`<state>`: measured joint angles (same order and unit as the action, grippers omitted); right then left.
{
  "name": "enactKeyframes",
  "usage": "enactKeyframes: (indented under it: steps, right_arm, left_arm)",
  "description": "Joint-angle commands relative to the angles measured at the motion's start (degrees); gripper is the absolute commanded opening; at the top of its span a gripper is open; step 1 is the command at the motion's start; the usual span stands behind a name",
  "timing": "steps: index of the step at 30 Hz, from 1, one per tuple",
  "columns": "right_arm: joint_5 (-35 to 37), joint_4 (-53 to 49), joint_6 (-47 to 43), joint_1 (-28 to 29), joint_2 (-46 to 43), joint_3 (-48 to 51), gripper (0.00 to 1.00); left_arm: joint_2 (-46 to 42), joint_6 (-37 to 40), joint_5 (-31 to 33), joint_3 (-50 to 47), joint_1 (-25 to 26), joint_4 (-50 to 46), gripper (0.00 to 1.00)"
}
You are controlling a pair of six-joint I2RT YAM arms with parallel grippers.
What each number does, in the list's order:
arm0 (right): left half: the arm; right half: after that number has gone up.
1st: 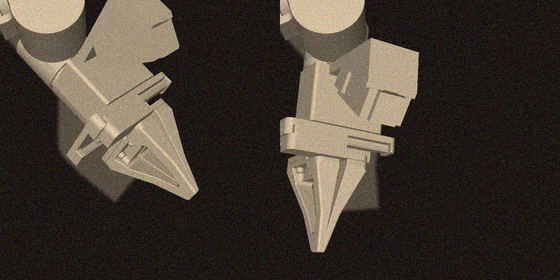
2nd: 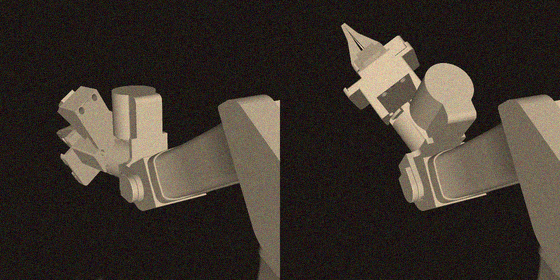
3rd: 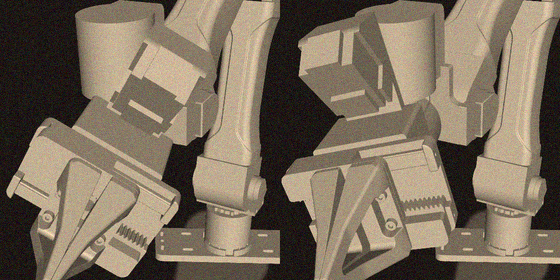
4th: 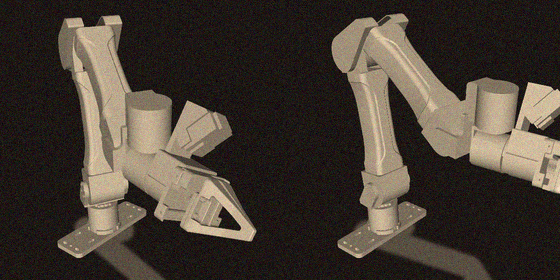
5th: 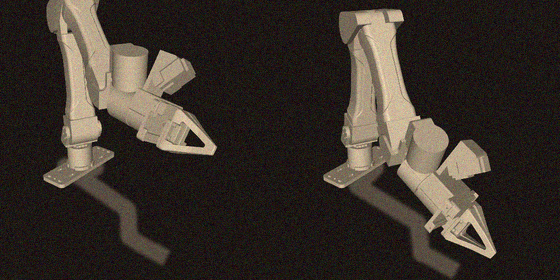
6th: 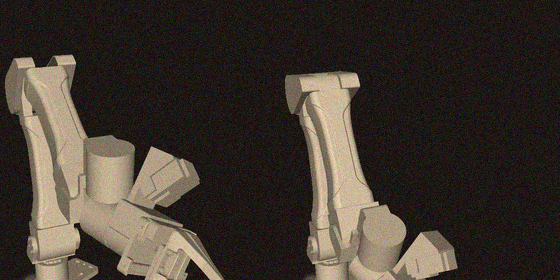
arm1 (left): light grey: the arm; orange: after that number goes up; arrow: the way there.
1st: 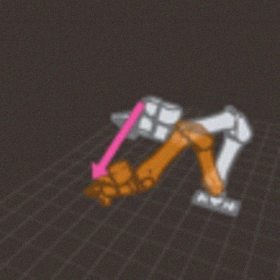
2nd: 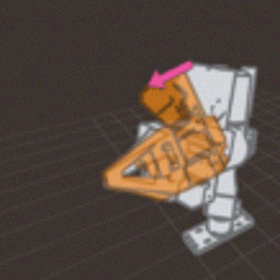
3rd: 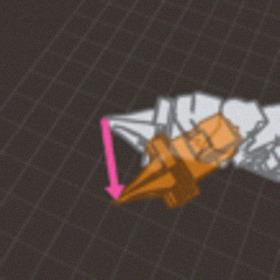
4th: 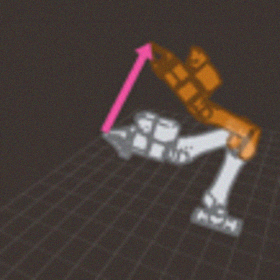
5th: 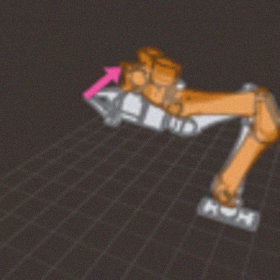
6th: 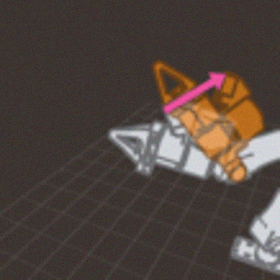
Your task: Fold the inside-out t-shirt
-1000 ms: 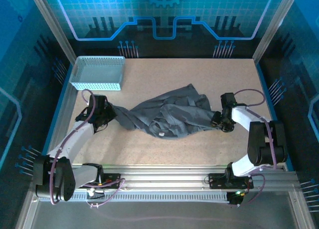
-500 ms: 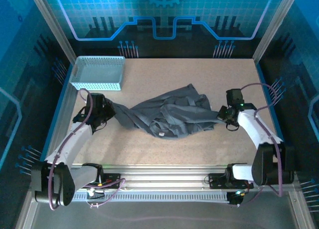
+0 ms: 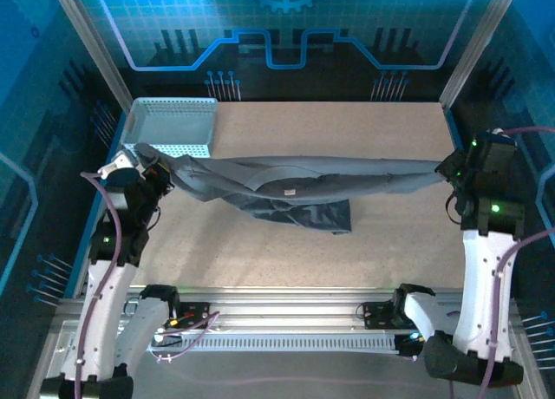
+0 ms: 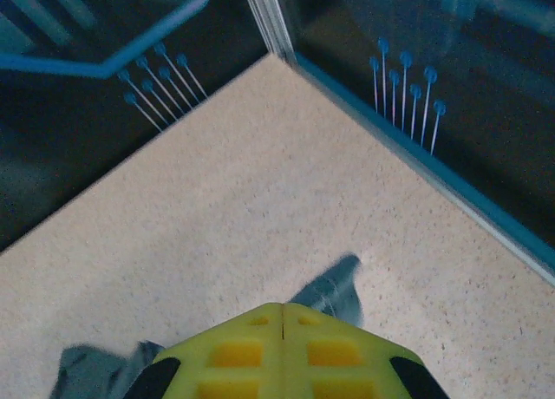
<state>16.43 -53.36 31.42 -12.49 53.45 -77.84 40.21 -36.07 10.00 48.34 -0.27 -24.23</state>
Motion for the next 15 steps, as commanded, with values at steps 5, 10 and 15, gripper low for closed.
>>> enactKeyframes:
  steps: [5, 10, 15]
  right_arm:
    - [-7.9, 3.4, -1.4, -0.9, 7.7, 9.8, 0.00]
    - [-10.3, 8.5, -1.6, 0.4, 20.5, 12.3, 0.00]
    - [-6.4, 10.6, -1.5, 2.2, 25.3, 14.2, 0.00]
  left_arm:
    - [19.2, 0.7, -13.2, -2.3, -0.8, 1.4, 0.04]
    - [39.5, 2.8, -21.1, 3.9, -0.7, -1.7, 0.06]
    - [39.9, 1.9, -16.5, 1.7, -0.7, -1.6, 0.29]
